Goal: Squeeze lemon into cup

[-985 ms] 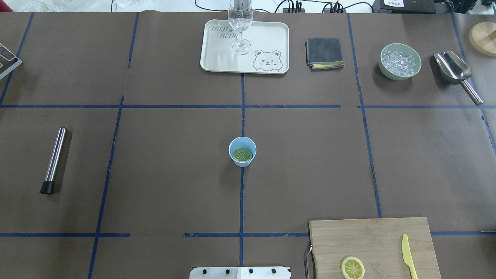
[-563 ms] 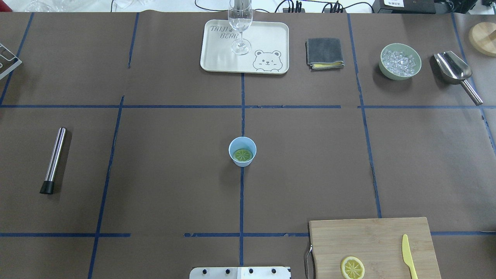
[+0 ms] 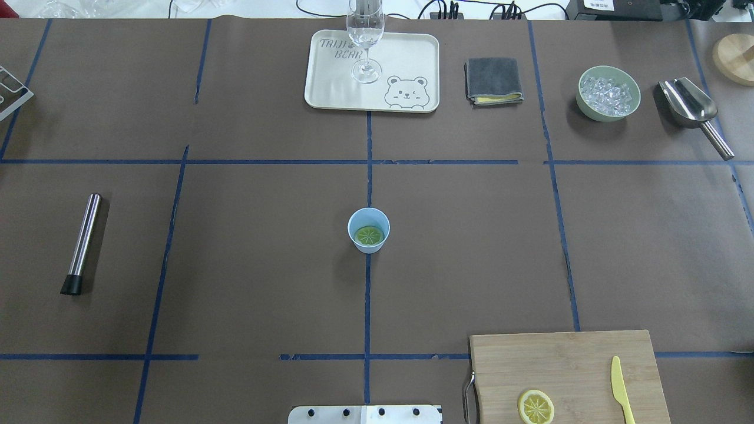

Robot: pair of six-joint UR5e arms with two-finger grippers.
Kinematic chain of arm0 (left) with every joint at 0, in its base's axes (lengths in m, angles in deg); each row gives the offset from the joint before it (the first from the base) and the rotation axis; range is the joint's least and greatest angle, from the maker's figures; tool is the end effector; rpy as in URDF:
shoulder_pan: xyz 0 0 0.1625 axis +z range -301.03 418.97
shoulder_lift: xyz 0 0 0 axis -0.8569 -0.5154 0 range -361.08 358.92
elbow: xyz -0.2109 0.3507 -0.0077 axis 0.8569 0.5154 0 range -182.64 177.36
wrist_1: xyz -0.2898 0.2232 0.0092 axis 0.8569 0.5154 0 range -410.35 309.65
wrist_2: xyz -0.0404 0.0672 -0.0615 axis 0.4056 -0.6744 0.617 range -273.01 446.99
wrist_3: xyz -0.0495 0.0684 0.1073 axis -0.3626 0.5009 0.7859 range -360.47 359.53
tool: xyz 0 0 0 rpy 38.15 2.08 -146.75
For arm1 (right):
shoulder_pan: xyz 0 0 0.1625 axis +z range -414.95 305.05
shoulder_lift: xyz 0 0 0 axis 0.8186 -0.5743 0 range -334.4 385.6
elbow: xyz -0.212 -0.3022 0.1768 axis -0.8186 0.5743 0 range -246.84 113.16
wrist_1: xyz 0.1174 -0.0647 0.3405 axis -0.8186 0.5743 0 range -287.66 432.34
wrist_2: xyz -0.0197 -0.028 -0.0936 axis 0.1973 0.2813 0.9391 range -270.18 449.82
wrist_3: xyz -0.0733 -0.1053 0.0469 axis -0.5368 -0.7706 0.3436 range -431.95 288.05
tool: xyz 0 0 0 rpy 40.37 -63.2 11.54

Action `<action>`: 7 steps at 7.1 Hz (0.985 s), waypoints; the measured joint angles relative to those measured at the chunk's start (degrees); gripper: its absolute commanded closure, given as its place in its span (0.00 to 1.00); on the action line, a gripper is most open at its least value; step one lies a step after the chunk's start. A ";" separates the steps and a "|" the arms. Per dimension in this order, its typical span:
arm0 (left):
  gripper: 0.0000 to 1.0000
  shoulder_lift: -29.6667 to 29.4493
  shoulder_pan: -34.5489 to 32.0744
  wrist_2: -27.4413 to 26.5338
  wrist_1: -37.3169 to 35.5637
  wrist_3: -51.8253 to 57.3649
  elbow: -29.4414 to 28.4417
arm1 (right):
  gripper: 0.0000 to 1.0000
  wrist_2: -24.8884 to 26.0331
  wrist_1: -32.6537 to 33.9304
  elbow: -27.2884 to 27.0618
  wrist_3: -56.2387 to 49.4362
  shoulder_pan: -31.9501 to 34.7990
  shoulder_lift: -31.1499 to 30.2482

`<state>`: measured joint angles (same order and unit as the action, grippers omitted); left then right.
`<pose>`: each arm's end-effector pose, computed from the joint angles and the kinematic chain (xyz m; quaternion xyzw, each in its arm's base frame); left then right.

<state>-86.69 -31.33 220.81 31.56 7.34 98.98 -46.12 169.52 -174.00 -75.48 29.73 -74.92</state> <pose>-0.0409 -0.4047 0.6278 0.0194 0.3727 0.0579 0.9259 0.0013 -0.3643 0.6214 -0.0103 -0.3902 -0.0692 0.9181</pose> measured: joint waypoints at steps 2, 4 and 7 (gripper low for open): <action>0.00 -0.85 0.01 0.02 0.93 -0.06 -1.24 | 0.00 0.31 -0.04 -0.09 0.38 0.09 -0.03; 0.00 -2.74 0.02 0.11 -0.80 0.00 -1.44 | 0.00 -0.05 0.00 0.16 2.19 0.06 0.20; 0.00 -3.66 -0.08 -0.11 -1.15 -0.06 -1.24 | 0.00 -1.15 -0.08 0.86 10.19 0.05 2.53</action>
<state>-90.35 -31.41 220.70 30.41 7.28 97.74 -47.26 169.44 -173.13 -65.29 29.78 -72.39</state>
